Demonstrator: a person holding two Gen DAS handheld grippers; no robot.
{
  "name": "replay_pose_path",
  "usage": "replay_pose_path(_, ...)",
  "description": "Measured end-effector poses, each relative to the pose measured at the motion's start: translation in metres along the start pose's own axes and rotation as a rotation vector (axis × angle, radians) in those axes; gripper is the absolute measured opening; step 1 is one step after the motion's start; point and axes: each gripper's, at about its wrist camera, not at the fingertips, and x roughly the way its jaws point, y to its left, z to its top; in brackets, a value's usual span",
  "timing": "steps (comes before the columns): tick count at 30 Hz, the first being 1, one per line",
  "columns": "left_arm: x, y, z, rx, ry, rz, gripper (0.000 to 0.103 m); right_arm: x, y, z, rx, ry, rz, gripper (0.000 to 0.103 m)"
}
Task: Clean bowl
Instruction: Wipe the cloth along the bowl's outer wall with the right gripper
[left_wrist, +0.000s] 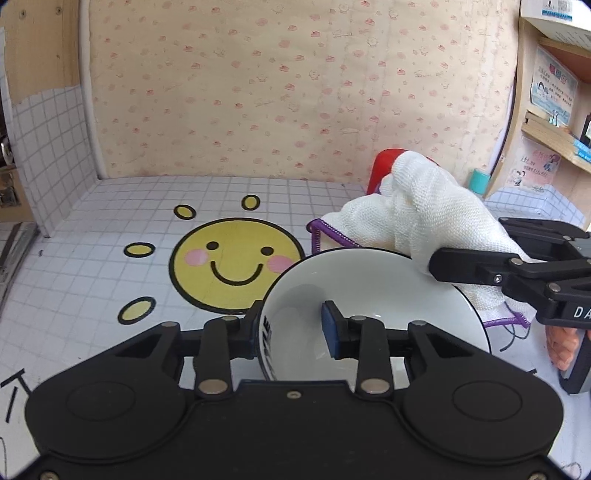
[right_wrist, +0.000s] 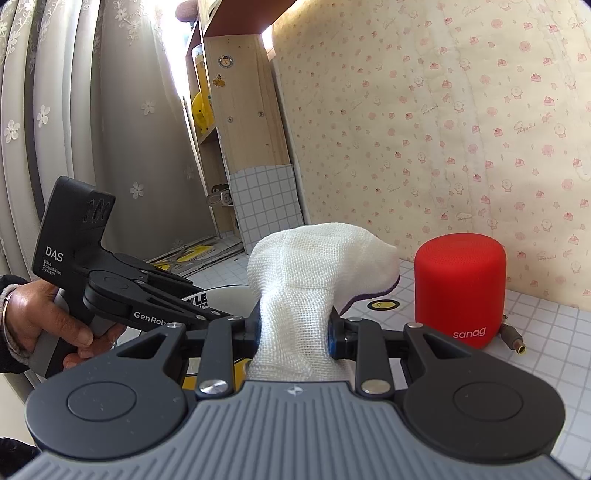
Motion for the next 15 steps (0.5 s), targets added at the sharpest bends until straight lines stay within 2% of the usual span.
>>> replay_pose_path(4, 0.0, 0.003, -0.002, -0.046, -0.016, 0.01, 0.03, 0.001, 0.0, 0.0, 0.003, -0.001, -0.004, 0.033)
replay_pose_path(6, -0.002, 0.006, -0.006, -0.131, -0.015, 0.013, 0.029, 0.001, -0.001, 0.0, 0.003, 0.0, -0.005, 0.033)
replay_pose_path(9, -0.001, 0.011, -0.008, -0.203, -0.015, 0.026, 0.029, 0.002, -0.001, 0.0, 0.002, -0.001, -0.005, 0.033)
replay_pose_path(15, -0.001, 0.011, -0.013, -0.228, -0.022, 0.042, 0.029, 0.002, -0.001, 0.0, -0.001, -0.001, -0.008, 0.033)
